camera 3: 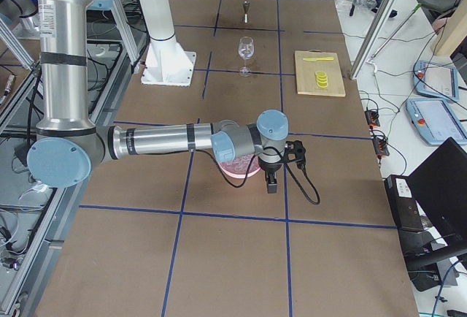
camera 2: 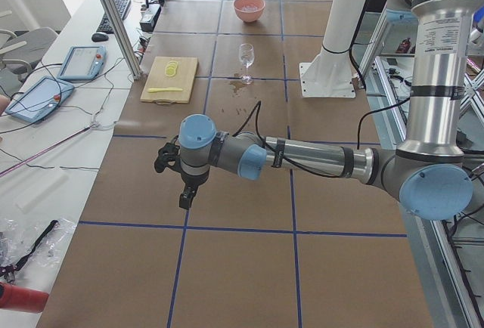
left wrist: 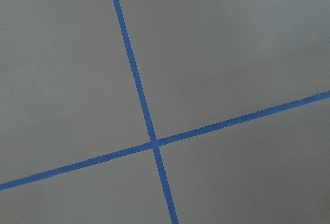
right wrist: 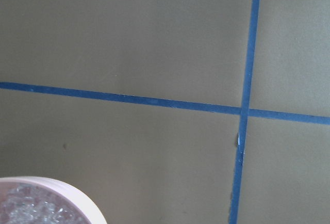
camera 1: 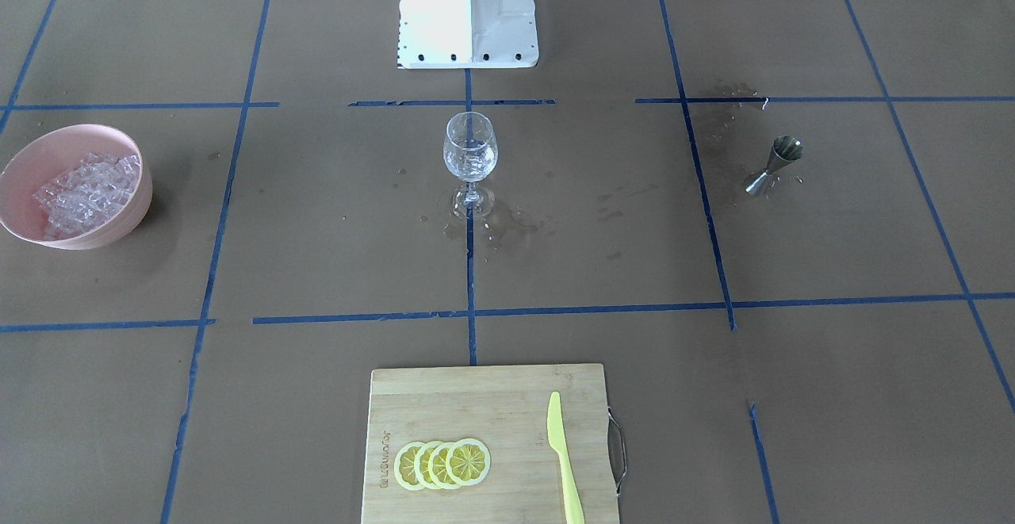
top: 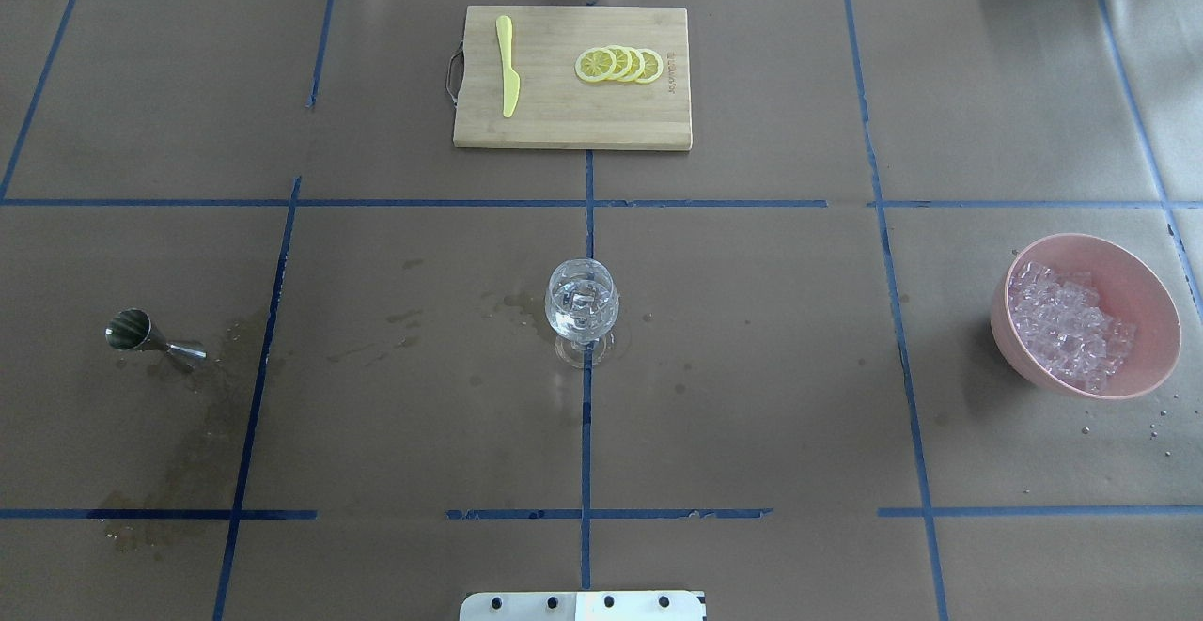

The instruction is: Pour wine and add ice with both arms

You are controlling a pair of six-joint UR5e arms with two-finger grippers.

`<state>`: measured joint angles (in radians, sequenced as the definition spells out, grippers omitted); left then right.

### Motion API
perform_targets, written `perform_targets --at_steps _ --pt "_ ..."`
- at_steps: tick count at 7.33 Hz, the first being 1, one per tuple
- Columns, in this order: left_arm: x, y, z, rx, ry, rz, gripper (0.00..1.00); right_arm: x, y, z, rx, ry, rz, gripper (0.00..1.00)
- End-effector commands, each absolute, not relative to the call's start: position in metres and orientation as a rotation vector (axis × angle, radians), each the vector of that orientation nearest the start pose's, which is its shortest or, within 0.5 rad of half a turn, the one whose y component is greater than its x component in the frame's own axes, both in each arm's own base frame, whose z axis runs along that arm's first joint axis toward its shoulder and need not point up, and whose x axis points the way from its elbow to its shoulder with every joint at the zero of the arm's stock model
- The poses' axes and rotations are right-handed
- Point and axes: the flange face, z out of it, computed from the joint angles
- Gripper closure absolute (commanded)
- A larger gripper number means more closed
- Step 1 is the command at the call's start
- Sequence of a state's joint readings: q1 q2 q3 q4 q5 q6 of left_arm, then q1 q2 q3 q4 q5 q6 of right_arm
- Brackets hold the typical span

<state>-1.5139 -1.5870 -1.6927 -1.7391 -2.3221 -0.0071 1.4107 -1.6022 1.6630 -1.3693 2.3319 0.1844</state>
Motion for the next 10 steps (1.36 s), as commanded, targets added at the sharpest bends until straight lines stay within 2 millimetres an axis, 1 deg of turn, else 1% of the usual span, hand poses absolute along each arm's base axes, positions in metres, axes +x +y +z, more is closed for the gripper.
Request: perform_targets --at_steps 1,2,3,4,5,6,7,8,10 --pt "-0.042 -0.513 0.564 0.299 0.729 0.262 0.0 -0.004 -0.495 0.63 0.106 -0.821 -0.118 0.0" --pt "-0.055 -0.509 0.554 0.336 0.718 0.276 0.0 -0.004 -0.494 0.631 0.11 -0.826 -0.122 0.0" --pt "-0.055 -0.507 0.559 0.332 0.716 0.274 0.0 0.006 -0.491 0.622 0.118 -0.864 -0.103 0.0" --pt "-0.058 -0.489 0.563 0.327 0.723 0.267 0.0 0.006 -0.491 0.634 0.103 -0.856 -0.096 0.0" --pt "-0.056 -0.49 0.567 0.315 0.72 0.259 0.0 0.005 -0.495 0.631 0.108 -0.864 -0.1 0.0" --pt "-0.057 -0.489 0.57 0.316 0.719 0.265 0.0 0.004 -0.495 0.636 0.098 -0.854 -0.097 0.0" --pt "-0.056 -0.49 0.568 0.331 0.716 0.27 0.0 0.004 -0.497 0.642 0.085 -0.856 -0.087 0.0" --pt "-0.055 -0.49 0.581 0.306 0.719 0.265 0.0 0.004 -0.497 0.642 0.09 -0.856 -0.094 0.0" --pt "-0.057 -0.487 0.584 0.294 0.719 0.256 0.0 0.005 -0.495 0.652 0.071 -0.851 -0.082 0.0"
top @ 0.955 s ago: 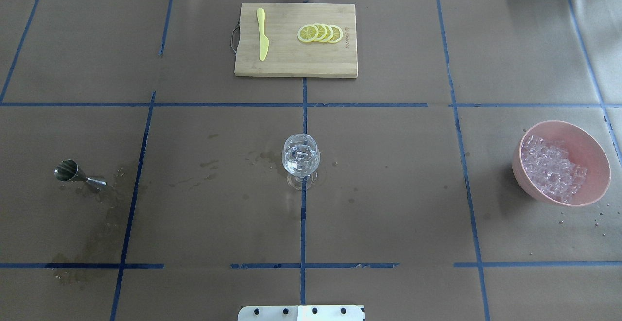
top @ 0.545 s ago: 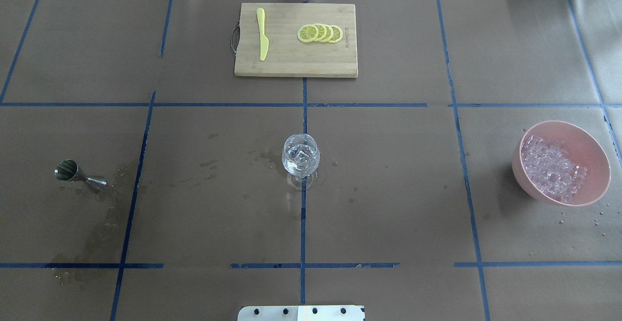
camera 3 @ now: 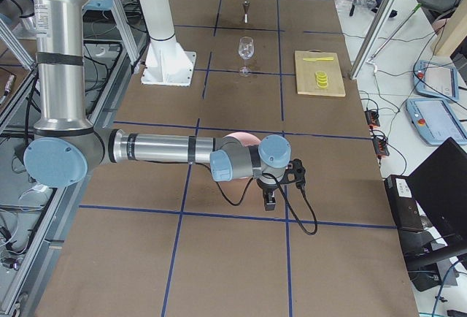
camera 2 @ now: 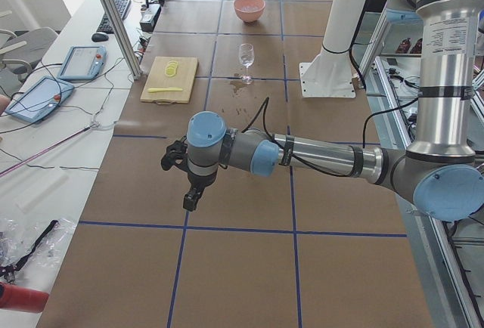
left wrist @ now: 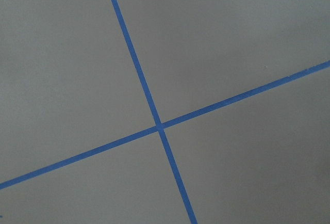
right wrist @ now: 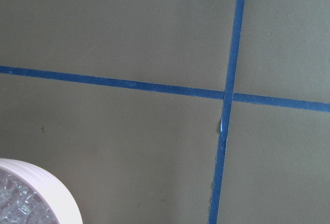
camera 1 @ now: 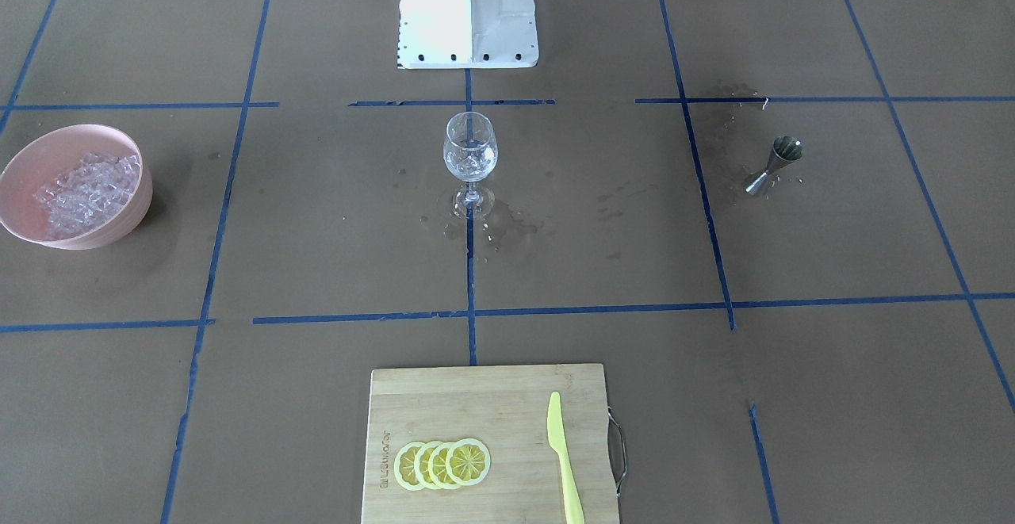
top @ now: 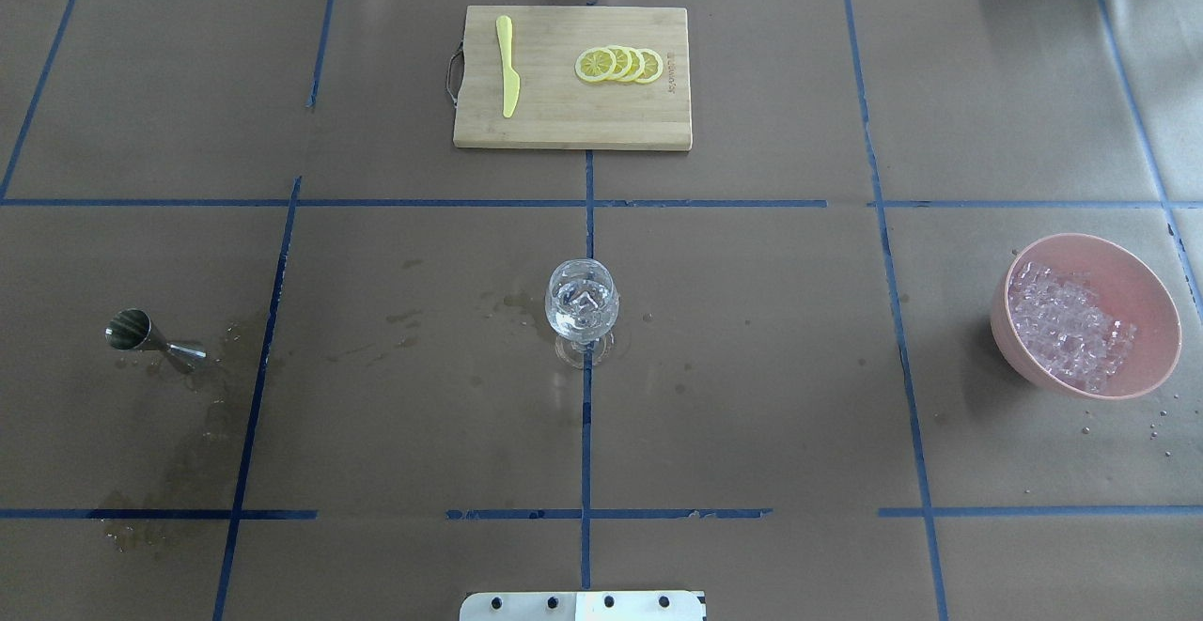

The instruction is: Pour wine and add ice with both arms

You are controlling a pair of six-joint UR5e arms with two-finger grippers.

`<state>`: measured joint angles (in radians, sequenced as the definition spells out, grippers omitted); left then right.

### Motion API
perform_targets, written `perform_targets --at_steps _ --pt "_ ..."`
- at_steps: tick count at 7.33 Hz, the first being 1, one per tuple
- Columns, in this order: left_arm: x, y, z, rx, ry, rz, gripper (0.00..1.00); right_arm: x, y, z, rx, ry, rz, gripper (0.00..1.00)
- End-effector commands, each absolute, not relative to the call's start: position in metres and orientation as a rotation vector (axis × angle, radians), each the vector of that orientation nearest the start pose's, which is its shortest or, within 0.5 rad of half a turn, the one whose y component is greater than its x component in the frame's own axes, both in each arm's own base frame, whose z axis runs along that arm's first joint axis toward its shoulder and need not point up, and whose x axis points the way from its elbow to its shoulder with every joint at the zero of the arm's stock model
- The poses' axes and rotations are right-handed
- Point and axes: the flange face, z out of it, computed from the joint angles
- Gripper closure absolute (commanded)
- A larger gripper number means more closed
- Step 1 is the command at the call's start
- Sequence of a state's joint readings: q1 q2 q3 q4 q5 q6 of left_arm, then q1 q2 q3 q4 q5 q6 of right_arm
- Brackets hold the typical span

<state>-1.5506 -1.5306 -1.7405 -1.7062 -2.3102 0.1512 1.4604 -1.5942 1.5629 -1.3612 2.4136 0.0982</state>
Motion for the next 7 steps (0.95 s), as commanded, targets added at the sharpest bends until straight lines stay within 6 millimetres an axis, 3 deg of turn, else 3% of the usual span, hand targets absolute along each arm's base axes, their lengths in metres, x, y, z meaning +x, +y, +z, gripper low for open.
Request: perform_targets --at_steps 1,3,7 --pt "-0.054 -0.482 0.606 0.252 0.724 0.249 0.0 0.004 -0.494 0.653 0.067 -0.851 -0.08 0.0" --pt "-0.055 -0.466 0.628 0.204 0.731 0.221 0.0 0.004 -0.493 0.658 0.055 -0.848 -0.074 0.0" --pt "-0.055 -0.46 0.626 0.079 0.748 0.177 0.0 -0.014 -0.492 0.66 0.032 -0.836 -0.107 0.0"
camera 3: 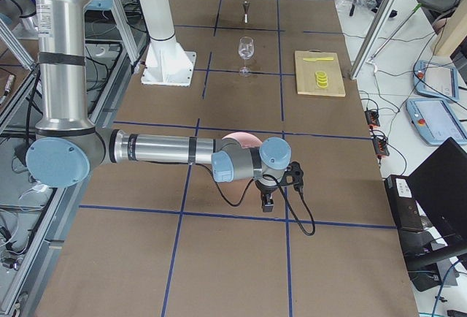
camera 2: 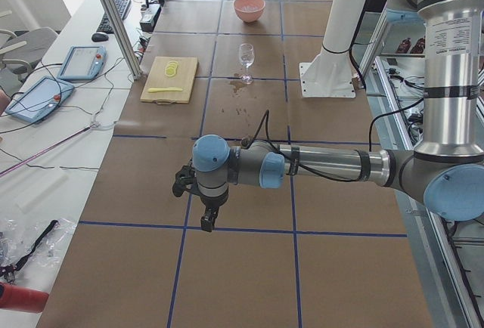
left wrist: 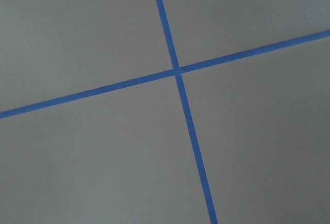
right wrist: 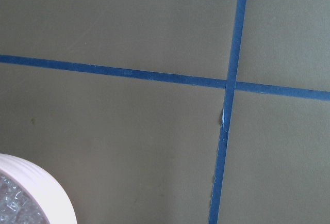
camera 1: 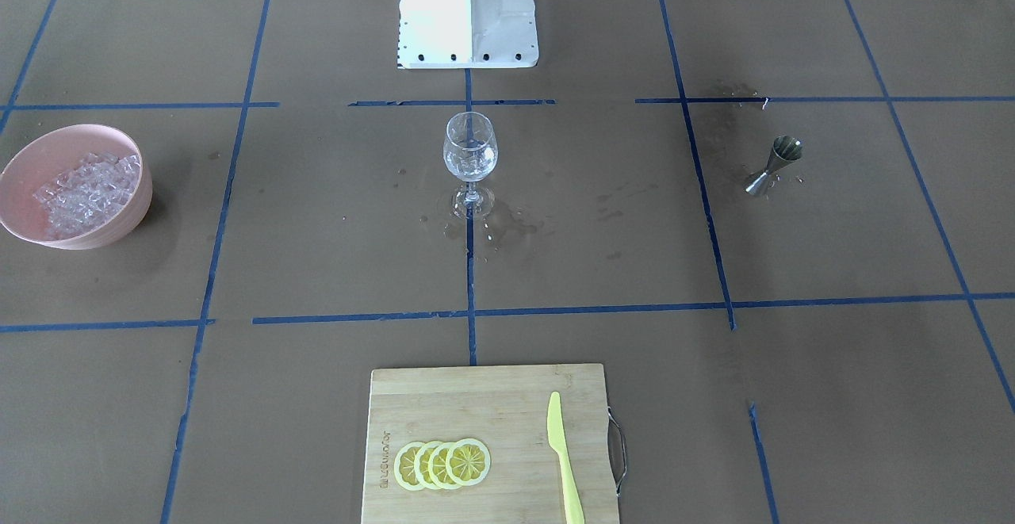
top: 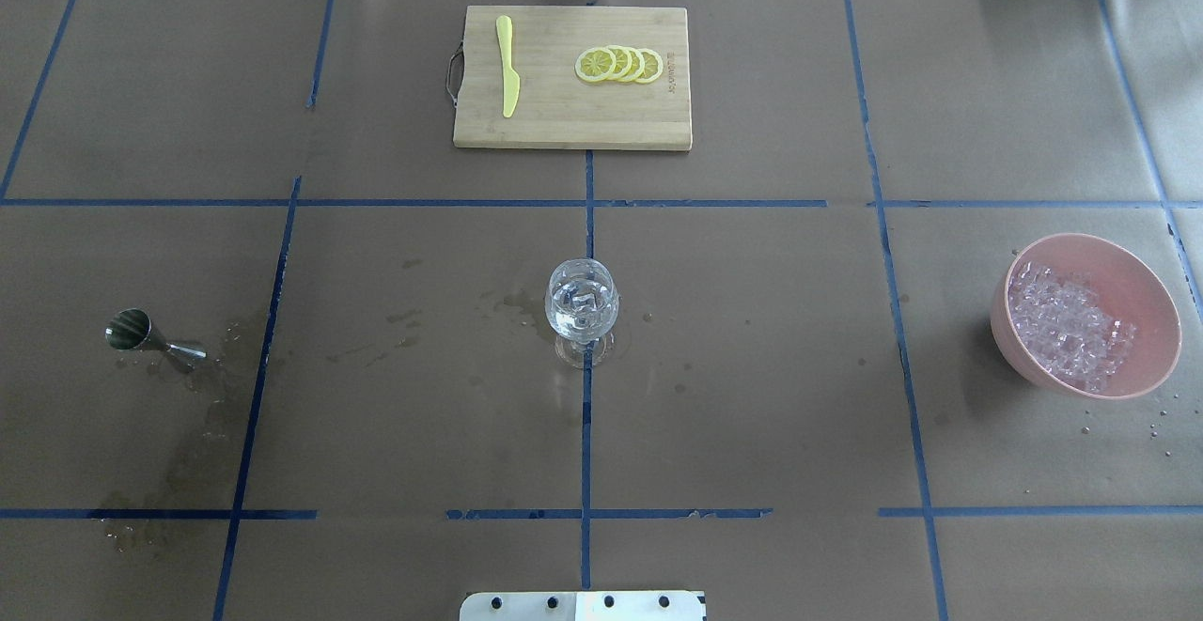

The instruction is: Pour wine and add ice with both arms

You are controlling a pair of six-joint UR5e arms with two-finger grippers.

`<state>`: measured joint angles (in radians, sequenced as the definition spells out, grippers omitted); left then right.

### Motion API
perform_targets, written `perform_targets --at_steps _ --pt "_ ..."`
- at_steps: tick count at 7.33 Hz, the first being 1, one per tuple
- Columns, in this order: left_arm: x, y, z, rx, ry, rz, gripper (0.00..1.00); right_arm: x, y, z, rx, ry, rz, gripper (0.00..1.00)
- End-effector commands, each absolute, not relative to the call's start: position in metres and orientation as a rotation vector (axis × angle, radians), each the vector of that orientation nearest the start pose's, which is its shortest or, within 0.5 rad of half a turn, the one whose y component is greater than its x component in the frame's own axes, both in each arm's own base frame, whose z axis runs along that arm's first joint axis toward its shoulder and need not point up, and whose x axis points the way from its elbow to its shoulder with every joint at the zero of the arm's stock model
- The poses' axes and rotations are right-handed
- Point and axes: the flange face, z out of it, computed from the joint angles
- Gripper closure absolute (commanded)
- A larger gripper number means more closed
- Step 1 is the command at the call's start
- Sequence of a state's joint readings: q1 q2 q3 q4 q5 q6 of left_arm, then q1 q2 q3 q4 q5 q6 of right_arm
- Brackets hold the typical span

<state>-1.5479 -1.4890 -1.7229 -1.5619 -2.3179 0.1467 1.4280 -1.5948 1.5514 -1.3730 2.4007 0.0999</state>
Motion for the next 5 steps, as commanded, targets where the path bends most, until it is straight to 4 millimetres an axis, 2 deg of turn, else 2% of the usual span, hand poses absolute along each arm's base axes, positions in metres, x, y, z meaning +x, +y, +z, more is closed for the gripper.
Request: perform_targets --at_steps 1,3,5 --pt "-0.0546 -0.4566 0.6272 0.076 0.752 0.176 0.0 -0.0128 -0.489 0.6623 0.032 -0.839 -0.106 0.0" --pt "-0.0498 -0.4562 0.624 0.082 0.799 0.182 0.0 -0.0121 -0.493 0.6569 0.042 -0.843 -0.106 0.0" --pt "-0.049 -0.4573 0.6213 0.09 0.81 0.185 0.0 -0.0105 -0.4887 0.6591 0.036 -0.839 -0.102 0.0"
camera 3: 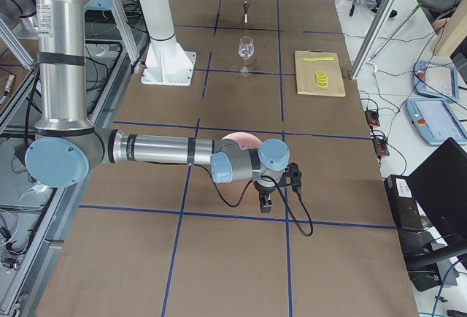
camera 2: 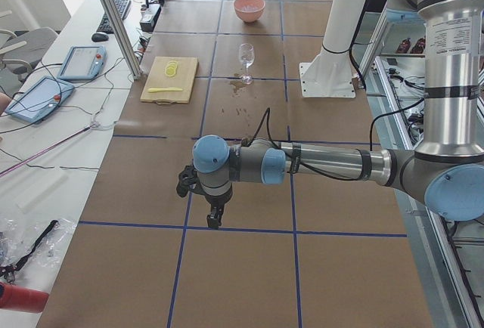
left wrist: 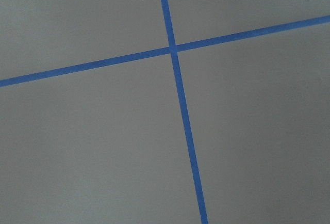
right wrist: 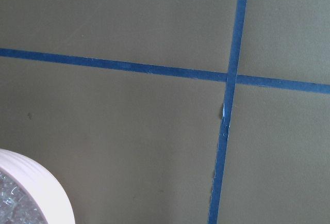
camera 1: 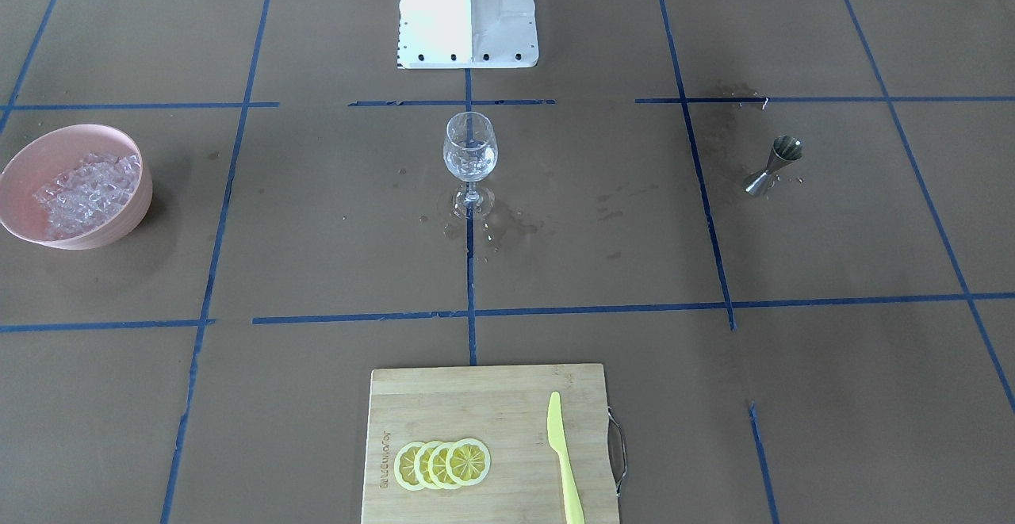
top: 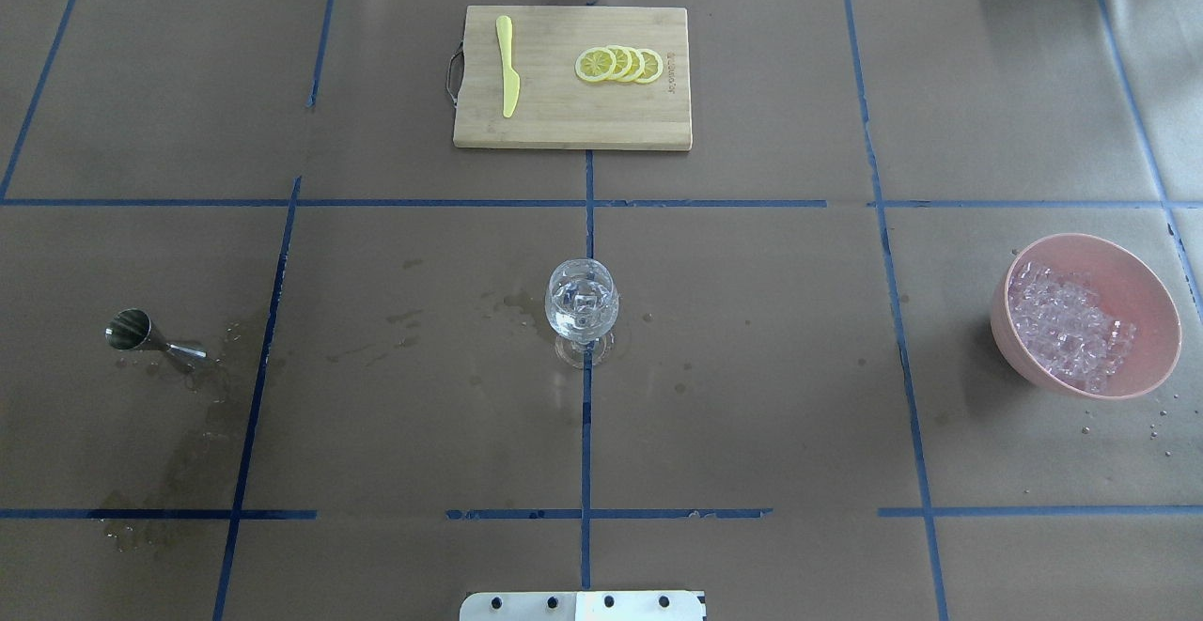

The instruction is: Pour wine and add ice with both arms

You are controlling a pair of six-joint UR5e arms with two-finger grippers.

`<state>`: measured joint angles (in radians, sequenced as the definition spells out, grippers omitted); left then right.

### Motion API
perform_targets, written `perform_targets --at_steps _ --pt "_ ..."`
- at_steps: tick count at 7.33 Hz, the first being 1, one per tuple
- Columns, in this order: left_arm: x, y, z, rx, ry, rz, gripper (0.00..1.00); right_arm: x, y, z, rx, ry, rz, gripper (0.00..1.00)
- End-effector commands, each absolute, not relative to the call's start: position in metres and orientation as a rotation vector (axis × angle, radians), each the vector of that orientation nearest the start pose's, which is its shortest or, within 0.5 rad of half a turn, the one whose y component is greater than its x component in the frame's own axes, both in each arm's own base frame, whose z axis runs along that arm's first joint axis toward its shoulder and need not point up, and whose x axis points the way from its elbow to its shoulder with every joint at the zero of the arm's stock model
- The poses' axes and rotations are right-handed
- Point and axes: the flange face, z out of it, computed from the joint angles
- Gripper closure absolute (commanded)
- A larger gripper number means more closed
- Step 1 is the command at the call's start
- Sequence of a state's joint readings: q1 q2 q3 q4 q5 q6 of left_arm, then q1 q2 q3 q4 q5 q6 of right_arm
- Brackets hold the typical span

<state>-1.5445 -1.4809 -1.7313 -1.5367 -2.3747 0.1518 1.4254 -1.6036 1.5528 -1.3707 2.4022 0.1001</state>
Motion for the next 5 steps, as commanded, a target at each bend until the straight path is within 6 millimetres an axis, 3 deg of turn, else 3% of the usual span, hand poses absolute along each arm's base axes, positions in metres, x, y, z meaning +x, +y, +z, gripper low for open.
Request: perform_targets --at_steps 1,5 --pt "-0.048 -0.46 0.621 0.096 0.81 0.191 0.0 -0.012 -0.488 0.661 0.03 -0.84 -0.103 0.0" --pt "-0.047 -0.461 0.62 0.116 0.809 0.201 0.0 0.002 -0.494 0.648 0.071 -0.824 -0.088 0.0"
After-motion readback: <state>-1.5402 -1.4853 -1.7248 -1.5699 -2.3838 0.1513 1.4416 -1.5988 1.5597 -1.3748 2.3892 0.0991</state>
